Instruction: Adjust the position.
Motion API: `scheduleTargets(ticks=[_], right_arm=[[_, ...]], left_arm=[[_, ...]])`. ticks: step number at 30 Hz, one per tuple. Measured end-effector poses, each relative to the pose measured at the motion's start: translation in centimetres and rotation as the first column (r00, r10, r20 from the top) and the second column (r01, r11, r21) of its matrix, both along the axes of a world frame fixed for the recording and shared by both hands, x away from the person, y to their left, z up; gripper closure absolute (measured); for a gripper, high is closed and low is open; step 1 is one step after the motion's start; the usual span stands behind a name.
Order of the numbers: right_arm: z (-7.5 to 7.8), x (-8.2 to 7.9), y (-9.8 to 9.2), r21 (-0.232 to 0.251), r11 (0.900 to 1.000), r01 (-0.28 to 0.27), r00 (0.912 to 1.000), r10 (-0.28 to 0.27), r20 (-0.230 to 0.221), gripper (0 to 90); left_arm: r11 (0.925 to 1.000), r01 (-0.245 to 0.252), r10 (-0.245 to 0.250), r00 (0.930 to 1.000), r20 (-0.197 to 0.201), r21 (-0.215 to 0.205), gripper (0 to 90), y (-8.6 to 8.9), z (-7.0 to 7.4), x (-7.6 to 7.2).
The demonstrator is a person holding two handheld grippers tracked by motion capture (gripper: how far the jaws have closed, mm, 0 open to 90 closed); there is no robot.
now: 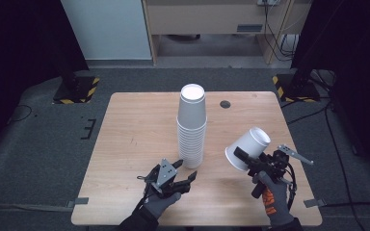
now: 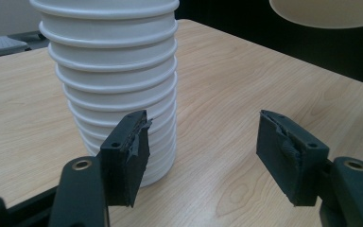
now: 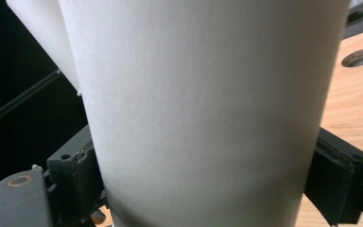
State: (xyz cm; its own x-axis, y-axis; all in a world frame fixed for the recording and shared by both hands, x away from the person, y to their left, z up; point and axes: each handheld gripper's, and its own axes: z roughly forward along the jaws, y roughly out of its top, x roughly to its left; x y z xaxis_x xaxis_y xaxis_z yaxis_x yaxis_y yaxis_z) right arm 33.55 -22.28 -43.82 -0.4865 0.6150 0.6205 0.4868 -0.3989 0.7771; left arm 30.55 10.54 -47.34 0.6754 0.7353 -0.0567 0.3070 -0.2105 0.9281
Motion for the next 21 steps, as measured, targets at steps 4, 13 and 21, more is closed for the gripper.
scheduleTargets(ticks=[4, 13, 21], right_arm=[[-0.2, 0.1, 0.0, 0.009, 1.0, 0.01, 0.9999, -0.01, -0.005, 13.8], [-0.3, 0.0, -0.3, 0.06, 0.998, 0.023, 0.9996, -0.022, -0.015, 13.7], [-0.3, -0.1, -0.3, 0.075, 0.997, 0.037, 0.999, -0.035, -0.028, 13.7]], left_arm=[[1.0, 0.002, -0.002, 1.0, 0.005, -0.009, 34.0, -0.3, 0.0, 0.0], [0.9998, 0.013, -0.012, 0.9995, 0.029, -0.016, 34.6, -1.5, 0.1, 0.2], [0.9996, 0.026, -0.026, 0.9977, 0.063, -0.004, 35.4, -2.6, 0.4, 0.4]])
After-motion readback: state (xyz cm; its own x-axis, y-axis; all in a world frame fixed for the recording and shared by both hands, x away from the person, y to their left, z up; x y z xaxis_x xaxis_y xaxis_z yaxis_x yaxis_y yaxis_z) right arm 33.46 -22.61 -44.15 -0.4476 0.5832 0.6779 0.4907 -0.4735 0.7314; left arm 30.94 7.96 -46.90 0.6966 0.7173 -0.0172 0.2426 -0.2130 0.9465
